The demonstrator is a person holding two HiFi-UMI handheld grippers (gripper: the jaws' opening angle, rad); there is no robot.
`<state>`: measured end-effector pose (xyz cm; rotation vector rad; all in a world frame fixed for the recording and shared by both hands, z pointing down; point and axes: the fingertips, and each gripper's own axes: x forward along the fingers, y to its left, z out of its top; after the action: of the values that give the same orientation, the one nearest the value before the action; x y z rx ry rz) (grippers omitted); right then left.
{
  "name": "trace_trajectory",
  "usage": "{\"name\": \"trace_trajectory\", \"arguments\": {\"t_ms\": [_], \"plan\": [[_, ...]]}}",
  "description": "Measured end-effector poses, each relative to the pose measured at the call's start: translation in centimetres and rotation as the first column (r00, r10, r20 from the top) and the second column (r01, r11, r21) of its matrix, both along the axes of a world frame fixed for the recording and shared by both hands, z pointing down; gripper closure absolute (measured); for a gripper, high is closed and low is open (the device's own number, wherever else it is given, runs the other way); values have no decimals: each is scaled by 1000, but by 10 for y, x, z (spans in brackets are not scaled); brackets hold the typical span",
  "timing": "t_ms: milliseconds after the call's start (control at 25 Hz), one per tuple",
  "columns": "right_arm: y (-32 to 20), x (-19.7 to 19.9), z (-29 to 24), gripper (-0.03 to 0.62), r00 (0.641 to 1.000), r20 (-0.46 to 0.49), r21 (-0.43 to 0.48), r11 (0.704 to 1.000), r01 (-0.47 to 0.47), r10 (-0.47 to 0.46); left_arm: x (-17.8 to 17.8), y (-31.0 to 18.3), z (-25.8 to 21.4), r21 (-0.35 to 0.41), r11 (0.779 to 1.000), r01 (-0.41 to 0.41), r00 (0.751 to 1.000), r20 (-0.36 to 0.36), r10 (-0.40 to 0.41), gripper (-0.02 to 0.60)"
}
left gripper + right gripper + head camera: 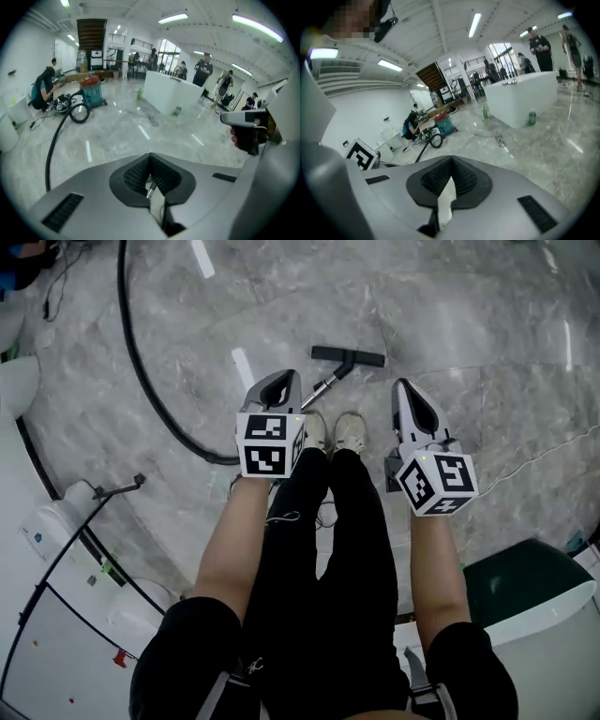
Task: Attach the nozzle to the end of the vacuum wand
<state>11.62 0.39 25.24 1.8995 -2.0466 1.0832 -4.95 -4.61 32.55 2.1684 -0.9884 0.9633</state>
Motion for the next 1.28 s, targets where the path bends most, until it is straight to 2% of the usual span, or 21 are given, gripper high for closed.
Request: {"name": "trace_trajectory", "arguments": {"t_ms": [120, 240, 440, 680, 800, 920, 1160, 1280], "plan": [[-17, 2, -95, 579, 993, -74, 113, 990, -79, 88, 4, -26, -102, 114, 993, 31, 998, -54, -25, 571], [-27, -1, -180, 579, 977, -165, 198, 975, -103, 137, 5, -40, -199, 238, 971, 8, 998, -65, 8, 571], [8, 11, -330, 579, 951, -239, 301, 946, -119, 196, 17, -13, -363, 347, 938, -18, 992, -111, 61, 572], [54, 31, -477, 580, 927, -174, 468, 856, -218, 331, 28, 8, -522, 491, 871, -18, 981, -161, 111, 572], [62, 28, -531, 580, 929, -161, 546, 814, -197, 333, 33, 22, -577, 543, 839, -24, 972, -184, 148, 572], [59, 22, -566, 580, 944, -148, 591, 792, -156, 296, 35, 28, -607, 585, 811, -29, 966, -193, 174, 572], [50, 18, -606, 580, 954, -160, 647, 757, -92, 252, 33, 23, -645, 625, 781, 9, 965, -208, 156, 572], [48, 14, -612, 580, 946, -212, 662, 748, -47, 247, 34, 24, -651, 639, 768, 29, 964, -223, 148, 572]]}}
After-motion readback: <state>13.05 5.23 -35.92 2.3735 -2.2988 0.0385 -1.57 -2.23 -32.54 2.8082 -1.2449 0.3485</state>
